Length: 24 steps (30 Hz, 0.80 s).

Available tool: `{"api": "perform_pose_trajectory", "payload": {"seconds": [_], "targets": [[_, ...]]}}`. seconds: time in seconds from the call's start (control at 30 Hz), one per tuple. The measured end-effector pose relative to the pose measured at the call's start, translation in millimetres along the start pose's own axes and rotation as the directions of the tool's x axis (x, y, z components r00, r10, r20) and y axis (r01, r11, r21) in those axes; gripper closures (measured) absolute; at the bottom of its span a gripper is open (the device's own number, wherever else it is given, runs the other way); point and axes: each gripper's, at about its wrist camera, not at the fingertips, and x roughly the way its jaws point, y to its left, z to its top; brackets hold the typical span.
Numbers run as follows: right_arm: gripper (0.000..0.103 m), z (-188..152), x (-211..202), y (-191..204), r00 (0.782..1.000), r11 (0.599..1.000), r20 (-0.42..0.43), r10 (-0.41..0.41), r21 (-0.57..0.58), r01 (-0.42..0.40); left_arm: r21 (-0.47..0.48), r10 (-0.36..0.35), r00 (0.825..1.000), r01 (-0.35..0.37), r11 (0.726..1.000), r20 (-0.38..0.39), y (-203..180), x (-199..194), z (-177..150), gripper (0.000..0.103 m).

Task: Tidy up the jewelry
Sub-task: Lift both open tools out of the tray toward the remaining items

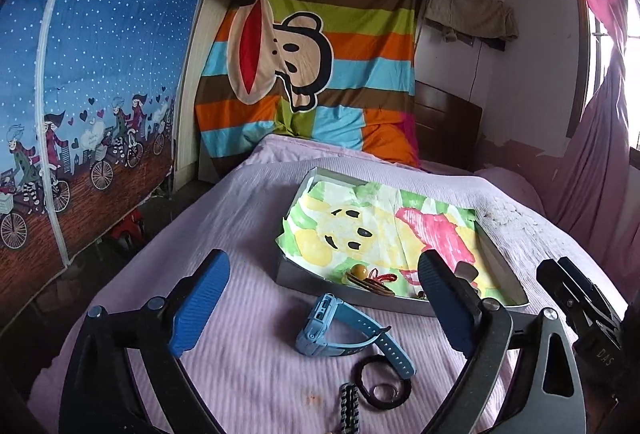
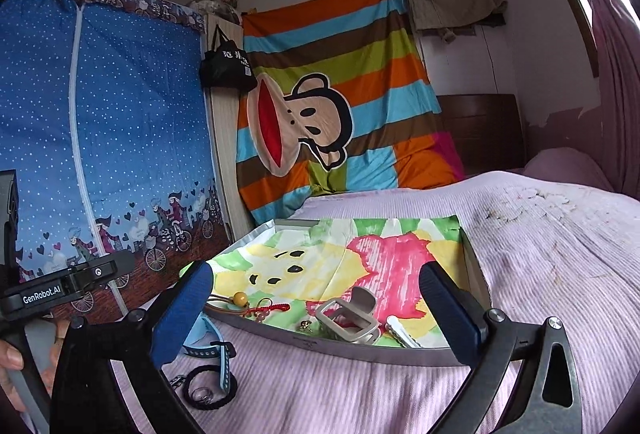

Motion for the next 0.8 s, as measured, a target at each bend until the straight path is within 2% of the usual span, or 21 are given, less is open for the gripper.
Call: {"api": "perform_pose_trajectory", "payload": {"seconds": [0.37,0.67,0.8], "targets": [[0.000,-10.9,-32.4,31.3,1.000,0.999,0.008,0.020,-0.030,-0.020,0.056,0.006,0.998,-0.010,0.998,0.065,6.3,-62.9,-18.0,0.005],[0.000,-21.5,-49.3,44.9,0.999,0.999,-0.006,0.032,-0.038,-0.032,0.064,0.027,0.998,-0.031,0.997,0.048,16.5,-76.8,-32.9,0.004],[0.000,-29.7,-41.4,46.6,0.998,0.998,-0.063,0.031,-0.056,-0.034,0.093,0.032,0.999,-0.034,0.995,0.023,18.2,-76.2,-39.5,0.004]]}}
